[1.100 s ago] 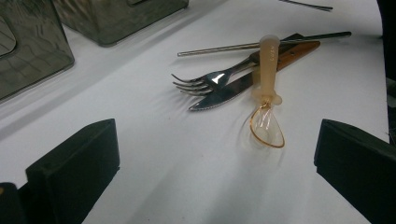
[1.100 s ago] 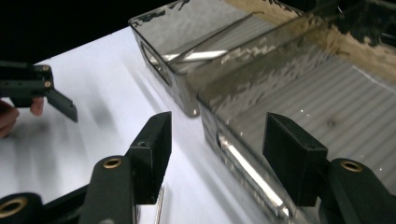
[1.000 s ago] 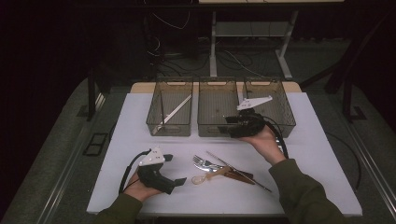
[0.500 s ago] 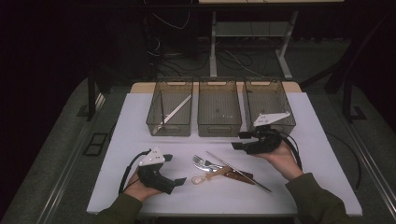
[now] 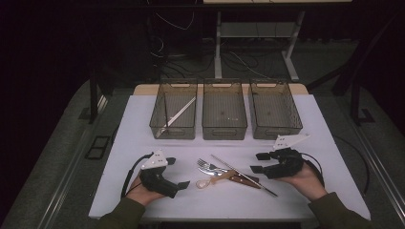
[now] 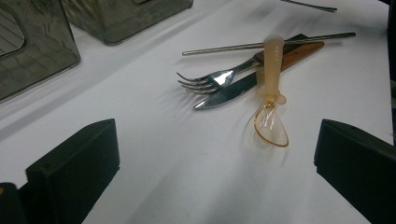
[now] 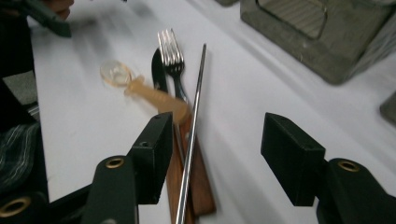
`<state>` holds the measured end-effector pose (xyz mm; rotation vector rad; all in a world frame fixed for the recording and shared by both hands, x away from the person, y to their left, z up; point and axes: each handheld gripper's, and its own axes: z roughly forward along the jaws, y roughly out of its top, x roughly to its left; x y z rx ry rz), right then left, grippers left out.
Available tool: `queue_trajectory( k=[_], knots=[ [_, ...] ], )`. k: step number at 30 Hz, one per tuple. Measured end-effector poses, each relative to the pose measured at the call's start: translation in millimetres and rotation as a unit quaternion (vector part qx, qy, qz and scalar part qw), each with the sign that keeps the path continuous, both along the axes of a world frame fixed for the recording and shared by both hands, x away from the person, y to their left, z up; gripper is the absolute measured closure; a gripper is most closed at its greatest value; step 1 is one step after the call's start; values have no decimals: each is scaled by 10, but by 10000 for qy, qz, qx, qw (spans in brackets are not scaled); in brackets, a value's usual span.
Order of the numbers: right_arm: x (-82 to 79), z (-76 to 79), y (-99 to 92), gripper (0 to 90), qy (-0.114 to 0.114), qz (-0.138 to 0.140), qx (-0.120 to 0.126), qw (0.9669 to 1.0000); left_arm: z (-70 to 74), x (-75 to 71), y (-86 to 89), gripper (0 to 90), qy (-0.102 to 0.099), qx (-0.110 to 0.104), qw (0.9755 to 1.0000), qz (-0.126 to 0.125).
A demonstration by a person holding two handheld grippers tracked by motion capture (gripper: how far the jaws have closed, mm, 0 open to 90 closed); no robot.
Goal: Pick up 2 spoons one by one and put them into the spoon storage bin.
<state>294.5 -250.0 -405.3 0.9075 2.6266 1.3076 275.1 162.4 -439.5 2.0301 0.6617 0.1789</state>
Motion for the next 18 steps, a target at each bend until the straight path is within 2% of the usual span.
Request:
queue_trajectory(
  k=[6, 12, 18],
  knots=[
    [-126, -64, -116, 465, 78, -4, -108, 9999, 2, -2, -1, 0, 12, 24, 10000, 0],
    [-266, -135, -122, 539, 127, 141, -334, 9993, 2, -4, -2, 0, 6, 21, 10000, -4],
    [-350, -221, -130, 587, 283, 235, -585, 9976, -1, -2, -7, 0, 1, 23, 10000, -20]
  ],
)
